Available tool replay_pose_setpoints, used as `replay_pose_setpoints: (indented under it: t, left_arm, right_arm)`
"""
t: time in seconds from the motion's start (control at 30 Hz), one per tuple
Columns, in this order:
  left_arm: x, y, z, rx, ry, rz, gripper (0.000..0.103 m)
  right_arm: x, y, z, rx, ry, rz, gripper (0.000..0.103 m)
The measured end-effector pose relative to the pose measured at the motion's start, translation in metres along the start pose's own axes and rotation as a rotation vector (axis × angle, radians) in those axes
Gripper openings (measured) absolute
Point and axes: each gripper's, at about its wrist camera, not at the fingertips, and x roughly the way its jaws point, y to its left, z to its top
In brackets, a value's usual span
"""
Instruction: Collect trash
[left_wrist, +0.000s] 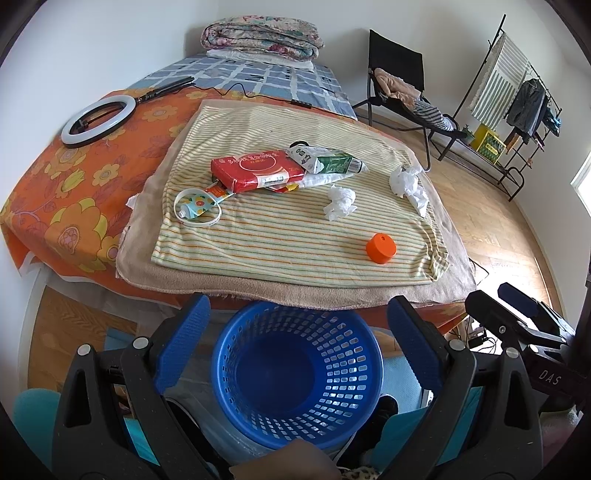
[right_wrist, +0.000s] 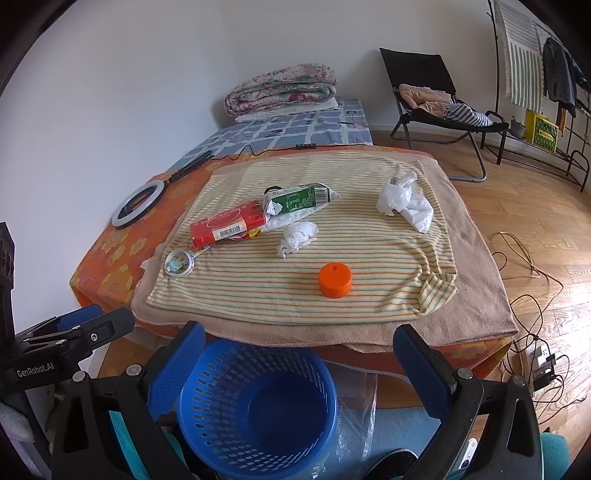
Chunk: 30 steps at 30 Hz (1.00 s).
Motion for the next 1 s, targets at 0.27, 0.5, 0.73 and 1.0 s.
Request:
replay_pose_setpoints:
  t: [0.27,0.5,0.73,1.0]
  left_arm:
    - [0.0003,0.0012,0.0014,-0.002,0.004,-0.003,0.098]
    - [0.0000,0.0020,0.0019,-0.005,0.005,-0.005,0.098]
    - [0.0000,0.0030,0.0027,-0.007,0.006,-0.006,0.098]
    - [-0.0001,0.0039,0.0031,-0.008,0.007,-0.008,0.098]
  right_arm:
    - [0.0006,0.0026,0.0006,-0.005,0.002,0.002,0.103]
    - [0.0015,0.0062,0.0013,-0.008,0.012,0.001,0.103]
    - [0.0006,0.0077,0.0022,-0.008,0.009,0.000,0.103]
    - [0.0008,0.0081,0.0025,-0.003,0.008,0.007,0.103]
